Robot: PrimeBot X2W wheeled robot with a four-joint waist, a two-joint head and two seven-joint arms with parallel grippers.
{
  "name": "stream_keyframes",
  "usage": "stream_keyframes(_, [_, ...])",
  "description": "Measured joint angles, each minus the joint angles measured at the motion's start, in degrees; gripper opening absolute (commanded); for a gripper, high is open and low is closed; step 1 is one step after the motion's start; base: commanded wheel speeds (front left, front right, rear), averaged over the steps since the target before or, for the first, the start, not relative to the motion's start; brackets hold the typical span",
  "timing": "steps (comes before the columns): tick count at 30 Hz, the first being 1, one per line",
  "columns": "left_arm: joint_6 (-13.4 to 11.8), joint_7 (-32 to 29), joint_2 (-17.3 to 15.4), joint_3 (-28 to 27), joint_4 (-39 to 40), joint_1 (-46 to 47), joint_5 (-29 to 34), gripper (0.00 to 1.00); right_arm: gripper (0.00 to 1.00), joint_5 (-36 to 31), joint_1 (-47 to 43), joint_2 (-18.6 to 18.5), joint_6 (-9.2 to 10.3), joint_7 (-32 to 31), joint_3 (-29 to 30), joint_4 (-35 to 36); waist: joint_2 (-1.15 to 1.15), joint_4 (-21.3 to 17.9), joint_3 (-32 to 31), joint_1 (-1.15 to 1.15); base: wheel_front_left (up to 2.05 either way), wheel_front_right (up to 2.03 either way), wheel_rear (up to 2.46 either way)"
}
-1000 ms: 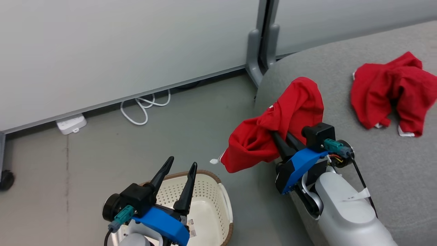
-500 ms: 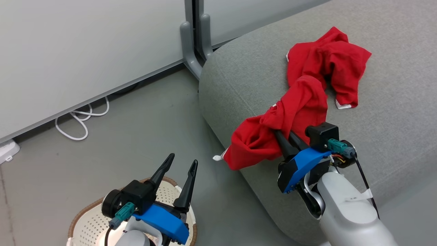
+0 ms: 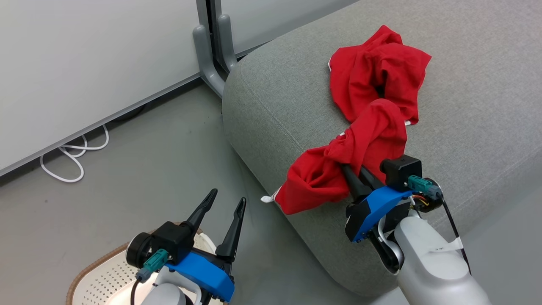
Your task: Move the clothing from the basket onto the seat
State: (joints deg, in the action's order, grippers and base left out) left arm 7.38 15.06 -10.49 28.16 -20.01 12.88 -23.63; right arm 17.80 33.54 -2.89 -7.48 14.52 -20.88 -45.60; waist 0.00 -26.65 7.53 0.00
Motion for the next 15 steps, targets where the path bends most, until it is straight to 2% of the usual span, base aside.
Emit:
stream_keyframes(10, [0.0, 0.0, -0.65, 0.38, 0.11, 0.49, -0.08, 1.0, 0.0, 0.23, 0.98, 0.02, -0.01, 0.19, 2.12, -0.66, 0.0, 1.15, 1.08, 0.0, 0.0, 0.0, 0.0])
stream_keyframes(15, [0.0, 0.0, -2.07, 1.44, 0.76, 2.68, 0.1, 1.0, 0.0, -1.24, 9.22, 0.01, -0.01, -0.64, 9.98, -2.01, 0.0, 2.58, 3.76, 0.0, 0.0, 0.0, 0.0])
